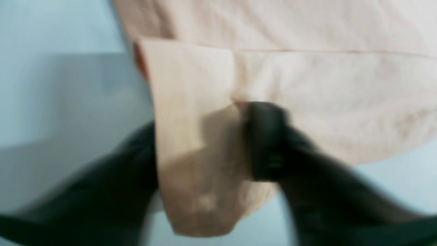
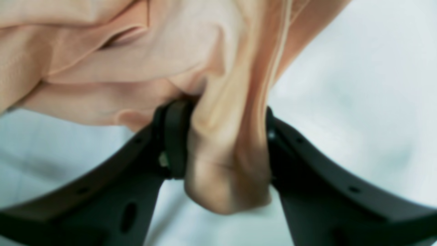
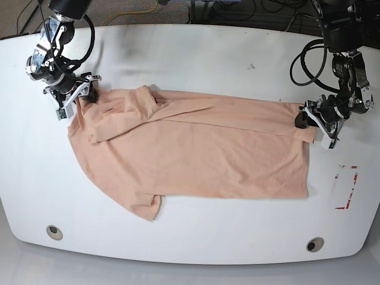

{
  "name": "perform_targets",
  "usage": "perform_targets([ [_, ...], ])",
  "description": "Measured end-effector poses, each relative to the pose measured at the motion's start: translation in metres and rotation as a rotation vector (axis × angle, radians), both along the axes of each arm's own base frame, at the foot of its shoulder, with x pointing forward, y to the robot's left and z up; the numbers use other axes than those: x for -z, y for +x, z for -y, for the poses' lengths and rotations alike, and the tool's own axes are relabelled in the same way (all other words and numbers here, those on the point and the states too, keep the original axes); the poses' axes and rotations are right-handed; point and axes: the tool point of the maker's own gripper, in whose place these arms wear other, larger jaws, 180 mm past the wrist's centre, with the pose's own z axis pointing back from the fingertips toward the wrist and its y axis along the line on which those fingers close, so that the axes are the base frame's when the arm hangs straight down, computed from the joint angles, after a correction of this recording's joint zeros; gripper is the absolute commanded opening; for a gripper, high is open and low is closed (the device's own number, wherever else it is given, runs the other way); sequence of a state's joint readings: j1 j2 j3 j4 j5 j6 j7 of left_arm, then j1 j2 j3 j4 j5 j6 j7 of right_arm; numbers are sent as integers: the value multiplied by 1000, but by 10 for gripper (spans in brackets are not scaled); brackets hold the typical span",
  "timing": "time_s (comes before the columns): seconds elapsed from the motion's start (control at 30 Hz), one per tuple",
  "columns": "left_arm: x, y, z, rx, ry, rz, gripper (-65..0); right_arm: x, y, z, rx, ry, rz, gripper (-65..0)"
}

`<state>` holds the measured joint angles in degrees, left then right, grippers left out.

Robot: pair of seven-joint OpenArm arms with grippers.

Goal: Layout the t-shirt on the table in an organized manner, then fold the t-shirt properly
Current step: 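Pull the grasped shirt edge back with both grippers to smooth it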

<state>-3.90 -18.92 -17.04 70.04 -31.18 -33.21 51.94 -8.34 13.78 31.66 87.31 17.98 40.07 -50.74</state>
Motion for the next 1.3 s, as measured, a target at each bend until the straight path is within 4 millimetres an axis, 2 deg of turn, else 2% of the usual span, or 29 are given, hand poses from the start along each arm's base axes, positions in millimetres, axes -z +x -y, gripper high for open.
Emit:
perform_targets([
  [0.1,1,-2,0,0,-3,-4,-650,0,0,0,2,0,-1,-601],
  [0.17,3,-3,1,0,-5,-9,-650,0,0,0,2,0,-1,-650],
  [0.33,1,-13,4,17,1,-10,-650,0,0,0,-1,-1,-3,-634],
  [0.5,-2,-37,9,75,63,-37,-650,0,-3,2,-6,-10,-7,-648],
  [0.7,-6,-71,15,157,155,-91,-650,-4,-28,14,-43,-107,-83,-650],
  [0.83,-8,-89,17,198,193,-130,-650,-7,-43,15,-68,-145,-124,-650],
  [1.1,-16,-110,11,248,272,-175,-650,-28,-65,15,-130,-228,-126,-650],
  [1.3,-23,-122,9,264,294,-170,-650,-27,-90,13,-156,-251,-176,-650],
])
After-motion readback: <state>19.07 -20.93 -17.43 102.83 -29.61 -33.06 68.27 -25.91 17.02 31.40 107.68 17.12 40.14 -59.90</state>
